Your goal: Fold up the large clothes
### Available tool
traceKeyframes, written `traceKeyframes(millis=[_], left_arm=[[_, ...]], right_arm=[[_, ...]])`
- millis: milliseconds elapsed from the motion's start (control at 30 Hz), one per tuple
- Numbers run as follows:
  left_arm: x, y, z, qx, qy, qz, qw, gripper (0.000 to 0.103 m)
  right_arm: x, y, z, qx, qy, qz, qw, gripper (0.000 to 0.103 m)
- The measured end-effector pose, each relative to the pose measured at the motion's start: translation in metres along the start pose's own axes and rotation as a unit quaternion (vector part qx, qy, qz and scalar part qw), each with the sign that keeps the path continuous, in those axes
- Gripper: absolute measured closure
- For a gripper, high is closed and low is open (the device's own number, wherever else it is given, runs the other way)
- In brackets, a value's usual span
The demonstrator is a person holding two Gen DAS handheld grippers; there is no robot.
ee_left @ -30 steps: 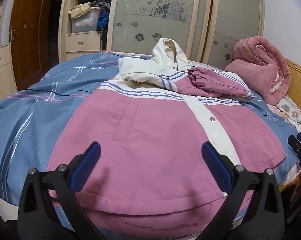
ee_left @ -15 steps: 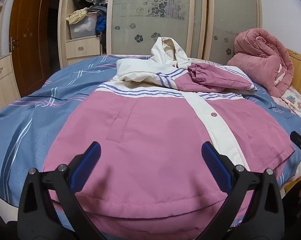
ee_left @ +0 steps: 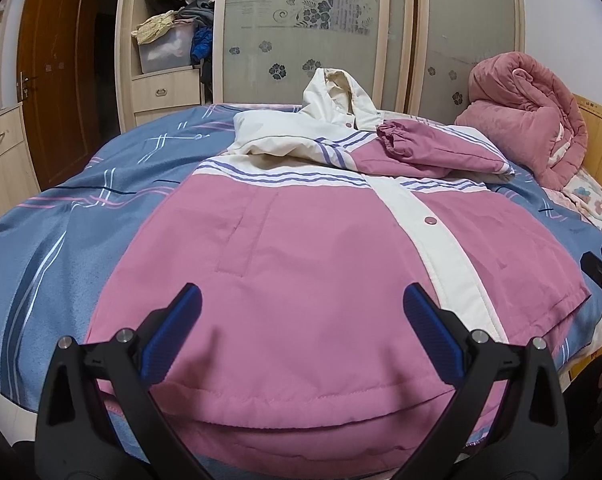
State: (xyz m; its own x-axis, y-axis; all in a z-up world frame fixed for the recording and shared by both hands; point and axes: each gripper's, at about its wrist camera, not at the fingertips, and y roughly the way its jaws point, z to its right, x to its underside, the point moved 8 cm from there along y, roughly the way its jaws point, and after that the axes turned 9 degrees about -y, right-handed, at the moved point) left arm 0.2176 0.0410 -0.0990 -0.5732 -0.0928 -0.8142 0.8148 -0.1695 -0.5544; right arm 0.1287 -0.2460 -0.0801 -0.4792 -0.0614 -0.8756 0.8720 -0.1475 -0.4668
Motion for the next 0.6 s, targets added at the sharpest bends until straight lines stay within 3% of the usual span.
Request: traceKeyframes(millis=[333,500,600], left_arm=[[0.003,0.001,0.002,0.008,0.006,-0.007,0.9999,0.002],[0.002,0.011,0.000,0.047,-0.021,-0.047,0.9976,0.002],[-0.005,0.016,0.004,0.049,-0.012,-0.064,0.9967,0.002]], right_arm=[[-0.001,0.000,-0.004,-0.007,0.002,-0.001,1.000,0.001],[-0.003,-0.003,-0.002,-0.014,0.011,0.005,1.000,0.001],[-0.004,-0.003,0.000,-0.022,0.018,0.005,1.000,0.001]])
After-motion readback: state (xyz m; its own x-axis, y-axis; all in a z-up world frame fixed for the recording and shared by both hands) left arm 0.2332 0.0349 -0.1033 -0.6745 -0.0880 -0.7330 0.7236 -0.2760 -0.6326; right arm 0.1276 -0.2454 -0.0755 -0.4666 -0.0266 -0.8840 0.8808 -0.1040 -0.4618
